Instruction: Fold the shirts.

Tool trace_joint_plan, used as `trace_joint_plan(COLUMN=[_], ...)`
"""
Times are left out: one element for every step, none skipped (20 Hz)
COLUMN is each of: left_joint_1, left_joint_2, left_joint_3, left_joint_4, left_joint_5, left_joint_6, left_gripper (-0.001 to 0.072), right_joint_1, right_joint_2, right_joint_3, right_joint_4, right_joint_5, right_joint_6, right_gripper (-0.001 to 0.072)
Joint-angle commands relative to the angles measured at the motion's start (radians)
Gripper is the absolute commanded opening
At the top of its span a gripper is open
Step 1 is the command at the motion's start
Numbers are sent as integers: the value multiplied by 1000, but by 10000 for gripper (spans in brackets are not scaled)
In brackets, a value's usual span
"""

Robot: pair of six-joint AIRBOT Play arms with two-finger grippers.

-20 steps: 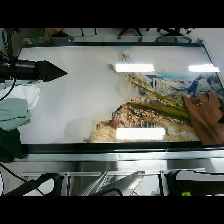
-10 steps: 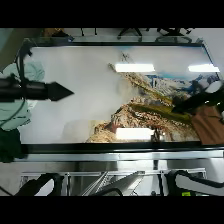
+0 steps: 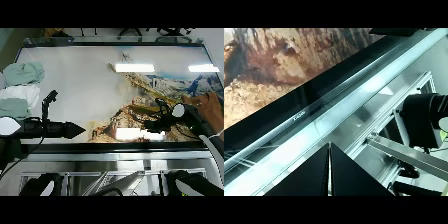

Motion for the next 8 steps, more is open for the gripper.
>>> trace_joint_plan(left_joint_1=[-7,-6,-7,-6,-6,-7,-6,-7], left_joint_2=[79,94,105,113,118,117,117,117], left_joint_3=[-61,-66,-67,-67,-67,-67,-67,-67], left_joint_4=[3,3,3,3,3,3,3,3], left_joint_5=[31,35,37,37,37,37,38,40], left_joint_6=[-7,-7,-7,-7,-7,-7,-7,-7], left_gripper=[11,11,11,11,11,11,12,11], right_joint_1=[18,18,18,18,18,18,18,18], right_joint_2=[8,8,8,8,8,8,8,8], right_joint_3=[-13,-13,-13,-13,-13,-13,-13,-13], right_joint_4=[31,31,31,31,31,31,31,31], right_joint_5=[28,28,28,28,28,28,28,28], right_joint_6=[3,3,3,3,3,3,3,3], right_gripper=[25,25,25,26,26,25,25,25])
